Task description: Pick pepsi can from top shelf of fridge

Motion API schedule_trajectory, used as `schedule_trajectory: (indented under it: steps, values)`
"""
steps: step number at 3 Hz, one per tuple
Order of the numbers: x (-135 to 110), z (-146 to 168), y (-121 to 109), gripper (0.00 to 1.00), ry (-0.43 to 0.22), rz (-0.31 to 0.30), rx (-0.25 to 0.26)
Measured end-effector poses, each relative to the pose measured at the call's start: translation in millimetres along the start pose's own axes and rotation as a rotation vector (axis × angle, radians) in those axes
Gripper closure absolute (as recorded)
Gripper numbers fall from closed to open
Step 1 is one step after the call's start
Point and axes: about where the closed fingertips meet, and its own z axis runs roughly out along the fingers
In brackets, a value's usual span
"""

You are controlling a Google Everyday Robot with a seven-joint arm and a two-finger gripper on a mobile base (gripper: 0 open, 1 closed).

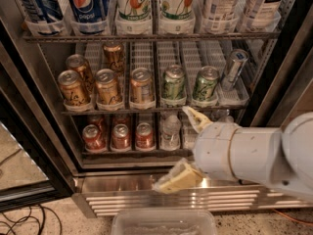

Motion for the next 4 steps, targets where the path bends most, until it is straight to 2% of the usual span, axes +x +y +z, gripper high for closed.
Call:
schedule_trajectory:
  steps: [1,2,3,4]
  values:
    - [-5.8,-0.1,-50.4,0.00,-0.181,0.090,0.232]
    - [12.4,-30.3,-99.1,0.00,-0.318,0.224,0.444]
    - [22.4,-43.9,-106.3,0.00,-0.356,0.249,0.506]
    - [22.1,-43.8,-106.2,0.00,-0.356,0.248,0.506]
